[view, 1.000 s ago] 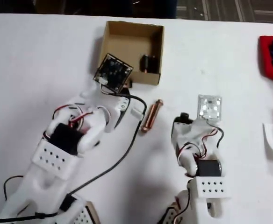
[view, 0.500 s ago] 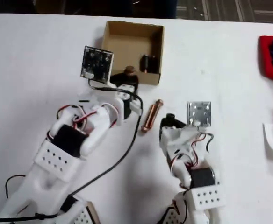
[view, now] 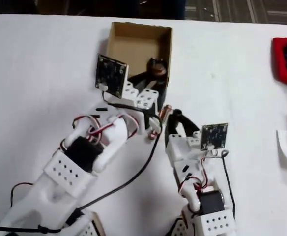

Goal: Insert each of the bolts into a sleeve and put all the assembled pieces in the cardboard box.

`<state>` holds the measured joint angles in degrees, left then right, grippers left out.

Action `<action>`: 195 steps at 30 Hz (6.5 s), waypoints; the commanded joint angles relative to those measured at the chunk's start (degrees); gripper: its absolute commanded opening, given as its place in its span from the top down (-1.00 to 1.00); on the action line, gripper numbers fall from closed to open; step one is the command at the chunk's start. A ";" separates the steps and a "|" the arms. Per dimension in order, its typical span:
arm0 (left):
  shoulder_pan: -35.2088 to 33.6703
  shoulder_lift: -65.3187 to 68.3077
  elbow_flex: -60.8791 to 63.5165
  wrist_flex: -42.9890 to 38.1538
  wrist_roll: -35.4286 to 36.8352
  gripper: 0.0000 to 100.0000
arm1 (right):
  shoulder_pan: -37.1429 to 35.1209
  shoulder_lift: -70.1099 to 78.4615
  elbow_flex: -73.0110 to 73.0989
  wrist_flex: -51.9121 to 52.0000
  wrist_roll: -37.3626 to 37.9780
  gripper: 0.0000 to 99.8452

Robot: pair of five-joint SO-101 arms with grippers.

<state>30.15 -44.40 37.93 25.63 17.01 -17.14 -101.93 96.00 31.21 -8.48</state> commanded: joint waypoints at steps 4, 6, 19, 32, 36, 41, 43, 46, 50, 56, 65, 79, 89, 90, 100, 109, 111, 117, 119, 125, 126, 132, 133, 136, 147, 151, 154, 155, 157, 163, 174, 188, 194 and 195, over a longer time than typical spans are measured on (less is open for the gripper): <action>3.60 -1.58 0.13 -2.55 0.35 0.95 | -1.63 -1.19 0.18 -1.54 0.70 0.96; 4.22 -1.58 1.19 -2.64 0.35 0.95 | -1.54 -1.19 0.09 -1.63 1.41 0.96; 4.04 -1.49 2.15 -2.81 0.18 0.95 | -1.71 -1.19 -0.26 -5.32 8.88 0.96; 1.41 7.91 1.71 -9.05 0.09 0.95 | -1.80 -1.19 -1.05 -5.14 10.81 0.96; 1.32 10.64 1.19 -10.20 0.09 0.95 | -1.80 -1.19 -0.97 -5.14 10.81 0.96; 1.49 10.90 1.01 -10.37 0.26 0.95 | -1.71 -1.19 -0.97 -5.14 10.81 0.96; 1.58 11.16 0.40 -10.29 0.26 0.95 | -1.71 -1.19 -0.97 -5.14 10.81 0.96; 1.93 11.25 0.22 -10.29 0.35 0.95 | -1.71 -1.19 -0.97 -5.14 10.81 0.96; 2.81 11.25 0.84 -9.85 0.35 0.95 | -1.71 -1.19 -0.88 -5.14 10.81 0.96; 4.57 11.25 0.84 -9.67 0.35 0.95 | -1.45 -1.19 -0.79 -5.14 10.81 0.96; 2.81 10.90 4.00 -5.45 0.00 0.95 | -1.36 -1.19 -0.26 -5.41 10.81 0.96; 2.29 10.73 5.23 -0.79 0.00 0.94 | -1.36 -1.19 -0.26 -5.58 10.81 0.96; 2.20 8.97 5.49 0.70 0.00 0.88 | -1.36 -1.19 -0.26 -5.41 10.81 0.96; 2.20 8.26 5.67 0.79 0.00 0.82 | -1.36 -1.19 -0.26 -5.41 10.81 0.96; -0.97 1.32 5.58 11.69 0.00 0.49 | -1.36 -1.19 -0.26 -5.41 10.81 0.96; -22.42 -8.70 6.20 13.27 0.09 0.49 | 3.47 -0.92 0.97 -3.91 8.09 0.96; -27.96 -8.62 7.69 15.91 0.09 0.49 | 5.41 -0.84 0.97 -3.91 2.37 0.96; -42.73 -8.62 23.43 18.55 -5.01 0.48 | 4.00 -0.66 -1.67 3.65 -4.13 0.96; -45.98 -8.70 29.23 15.30 -14.68 0.49 | 2.68 -0.66 -3.78 6.81 -3.87 0.96; -47.91 -8.70 43.38 0.97 -29.54 0.49 | 2.59 0.57 -5.01 2.42 6.42 0.96; -47.74 -8.62 45.32 -0.26 -29.98 0.49 | 2.86 1.71 -5.45 0.92 7.47 0.96; -47.91 -8.53 45.23 0.70 -30.07 0.49 | 4.26 19.56 -24.09 -1.98 7.65 0.96; -47.91 -8.53 45.23 1.05 -30.07 0.49 | 4.35 24.66 -29.10 -1.80 7.65 0.96; -47.91 -8.53 45.23 1.05 -30.07 0.49 | 4.35 42.95 -44.66 -1.10 7.74 0.96; -49.76 -6.51 43.47 2.55 -29.19 0.49 | 6.37 95.69 -91.96 27.74 8.00 0.96; -49.76 -3.87 42.59 1.49 -29.19 0.49 | 6.37 104.84 -107.52 31.08 8.00 0.96; -49.67 -3.69 42.59 1.41 -29.19 0.49 | 6.37 113.80 -120.62 34.59 7.56 0.96; -49.67 -3.69 42.59 1.41 -29.19 0.49 | 6.29 117.23 -124.92 35.21 7.56 0.96; -49.67 -3.69 42.59 1.41 -29.27 0.49 | 6.29 124.35 -133.54 36.00 7.56 0.96; -49.67 -3.69 42.59 1.32 -29.27 0.49 | 3.82 142.37 -161.05 40.40 7.56 0.96; -47.91 -3.25 42.95 -0.18 -29.63 0.49 | -1.19 155.74 -178.46 42.68 7.56 0.96; -47.74 -3.25 43.03 -0.18 -29.63 0.49 | -1.10 155.91 -178.46 39.96 7.47 0.96; -47.74 -3.25 43.03 -0.18 -29.63 0.49 | -1.27 157.23 -178.37 36.00 4.92 0.96; -47.74 -3.25 43.03 -0.18 -29.63 0.49 | -1.27 157.76 -178.37 35.38 4.66 0.96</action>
<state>-18.02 -47.82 83.30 26.33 -12.44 -17.76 56.13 -78.86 69.27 -2.51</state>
